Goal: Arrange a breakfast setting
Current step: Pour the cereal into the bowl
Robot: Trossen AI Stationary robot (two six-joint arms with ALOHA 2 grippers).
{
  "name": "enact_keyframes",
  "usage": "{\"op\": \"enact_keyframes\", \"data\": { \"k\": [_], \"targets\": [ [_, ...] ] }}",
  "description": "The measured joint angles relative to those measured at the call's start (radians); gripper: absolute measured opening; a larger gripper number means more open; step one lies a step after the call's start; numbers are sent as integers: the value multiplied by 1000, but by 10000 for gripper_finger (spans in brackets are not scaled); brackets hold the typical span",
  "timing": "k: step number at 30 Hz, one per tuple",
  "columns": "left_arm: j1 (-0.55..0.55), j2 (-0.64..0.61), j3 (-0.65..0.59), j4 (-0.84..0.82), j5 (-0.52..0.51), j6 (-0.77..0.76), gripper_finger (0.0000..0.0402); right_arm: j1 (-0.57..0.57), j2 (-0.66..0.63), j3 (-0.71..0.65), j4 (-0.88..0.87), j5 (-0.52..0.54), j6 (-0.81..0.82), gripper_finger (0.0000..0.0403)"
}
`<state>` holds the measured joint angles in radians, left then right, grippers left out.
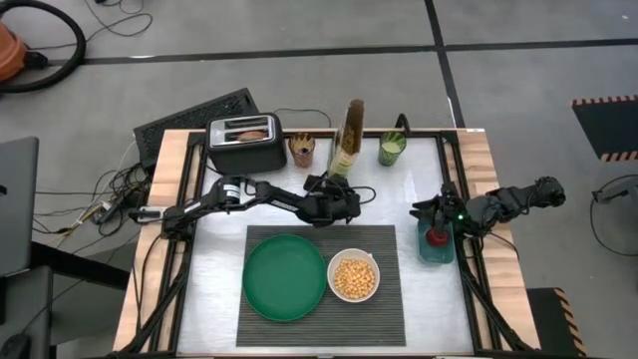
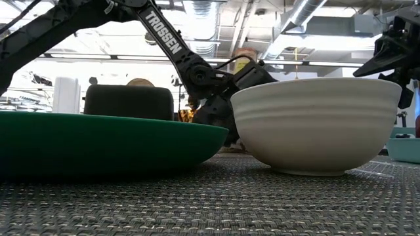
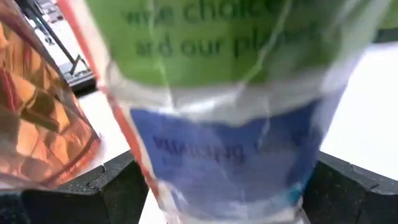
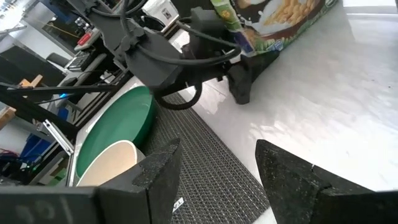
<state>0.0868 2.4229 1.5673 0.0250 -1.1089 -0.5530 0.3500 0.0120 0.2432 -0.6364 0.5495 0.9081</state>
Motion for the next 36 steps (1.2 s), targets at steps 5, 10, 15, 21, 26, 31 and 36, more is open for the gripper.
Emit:
{"op": "enact_keyframes", "data": {
  "k": [5,10,15,21,26,31,36],
  "targets": [
    [11,-2,1,-45,85,-120,330,0,0,0,-9,0,1,235],
    [8,-25,2,-92,130,-167,330,0,0,0,-15,0,5,235],
    [-15,-55,1,-177,158,-173,330,0,0,0,-13,0,-15,235],
    [-40,-69,2,-254,205,-219,330,-13,20,-1,54,30,-139,235],
    [-57,-75,2,-273,255,-221,330,-78,129,-1,178,56,-268,235],
    [-83,-114,2,-362,296,-193,330,-171,304,-1,298,53,-288,232],
    [-95,-138,2,-453,312,-195,330,-295,508,0,444,-18,-313,208]
  ]
}}
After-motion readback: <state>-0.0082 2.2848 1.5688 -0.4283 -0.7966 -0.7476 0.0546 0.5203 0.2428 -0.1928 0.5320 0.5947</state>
